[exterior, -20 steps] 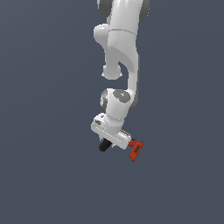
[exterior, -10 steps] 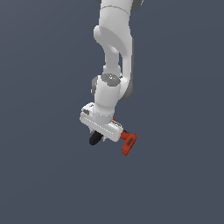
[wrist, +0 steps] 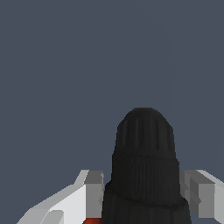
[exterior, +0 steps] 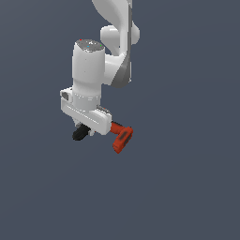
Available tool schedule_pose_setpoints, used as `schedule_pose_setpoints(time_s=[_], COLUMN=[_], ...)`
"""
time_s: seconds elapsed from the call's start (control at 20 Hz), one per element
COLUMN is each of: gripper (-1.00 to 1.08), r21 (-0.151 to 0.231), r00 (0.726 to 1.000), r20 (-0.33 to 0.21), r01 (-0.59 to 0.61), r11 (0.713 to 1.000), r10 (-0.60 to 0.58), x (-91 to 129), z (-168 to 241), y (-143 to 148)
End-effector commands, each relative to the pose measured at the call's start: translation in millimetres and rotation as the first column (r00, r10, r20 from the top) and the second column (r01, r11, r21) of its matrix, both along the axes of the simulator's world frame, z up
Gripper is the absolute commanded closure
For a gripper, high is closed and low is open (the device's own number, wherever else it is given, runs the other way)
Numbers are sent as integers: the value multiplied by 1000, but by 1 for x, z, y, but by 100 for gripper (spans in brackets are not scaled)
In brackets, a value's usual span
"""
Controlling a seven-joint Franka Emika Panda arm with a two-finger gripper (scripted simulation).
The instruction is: Pick up the object and move it to a goal position.
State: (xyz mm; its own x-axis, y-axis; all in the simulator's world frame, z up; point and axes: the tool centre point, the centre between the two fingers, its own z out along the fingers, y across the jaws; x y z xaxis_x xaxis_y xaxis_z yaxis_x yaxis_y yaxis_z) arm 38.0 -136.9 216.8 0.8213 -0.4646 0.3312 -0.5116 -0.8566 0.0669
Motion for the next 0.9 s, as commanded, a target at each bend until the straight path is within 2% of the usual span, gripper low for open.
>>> schedule_pose_setpoints(time_s=[0.0,0.85], gripper=[108,108], r21=[0,1], r00=[1000,1000], r20=[8,8], r01=[-1,-3], r11=[1000,1000], r10=[1,3], x=[-2,-18], z=[32,210], y=[-18,-129])
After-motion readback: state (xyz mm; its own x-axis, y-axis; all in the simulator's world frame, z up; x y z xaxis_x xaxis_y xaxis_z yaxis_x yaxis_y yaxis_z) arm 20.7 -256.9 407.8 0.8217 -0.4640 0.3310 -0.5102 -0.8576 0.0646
